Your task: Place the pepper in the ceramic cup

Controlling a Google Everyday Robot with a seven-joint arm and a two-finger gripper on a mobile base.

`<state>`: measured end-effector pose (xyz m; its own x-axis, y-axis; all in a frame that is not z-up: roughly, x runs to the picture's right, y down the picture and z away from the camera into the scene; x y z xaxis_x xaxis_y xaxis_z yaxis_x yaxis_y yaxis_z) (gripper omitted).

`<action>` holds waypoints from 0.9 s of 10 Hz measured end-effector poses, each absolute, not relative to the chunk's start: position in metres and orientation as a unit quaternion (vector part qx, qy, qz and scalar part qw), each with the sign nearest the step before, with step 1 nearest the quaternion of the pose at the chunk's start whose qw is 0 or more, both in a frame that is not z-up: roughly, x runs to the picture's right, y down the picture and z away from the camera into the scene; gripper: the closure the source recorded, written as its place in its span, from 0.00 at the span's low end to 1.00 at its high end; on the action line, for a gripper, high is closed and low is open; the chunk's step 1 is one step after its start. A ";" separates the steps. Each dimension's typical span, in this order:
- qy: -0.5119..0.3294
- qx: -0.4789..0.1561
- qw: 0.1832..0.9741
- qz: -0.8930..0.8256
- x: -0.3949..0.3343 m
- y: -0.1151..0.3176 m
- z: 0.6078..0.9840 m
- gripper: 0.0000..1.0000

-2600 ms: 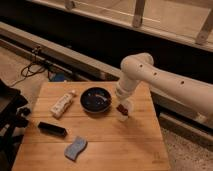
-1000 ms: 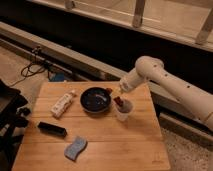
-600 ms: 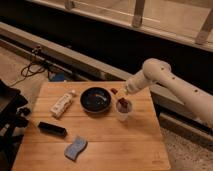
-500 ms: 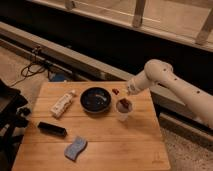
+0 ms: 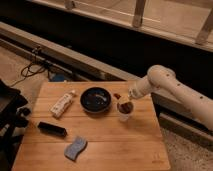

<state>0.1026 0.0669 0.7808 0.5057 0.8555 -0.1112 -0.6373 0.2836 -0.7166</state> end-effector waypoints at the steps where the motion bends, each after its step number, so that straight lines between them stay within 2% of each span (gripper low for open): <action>1: -0.151 -0.366 0.787 0.473 0.102 0.067 0.780 0.36; 3: -0.155 -0.367 0.788 0.470 0.100 0.066 0.778 0.21; 9: -0.162 -0.356 0.795 0.463 0.099 0.055 0.770 0.20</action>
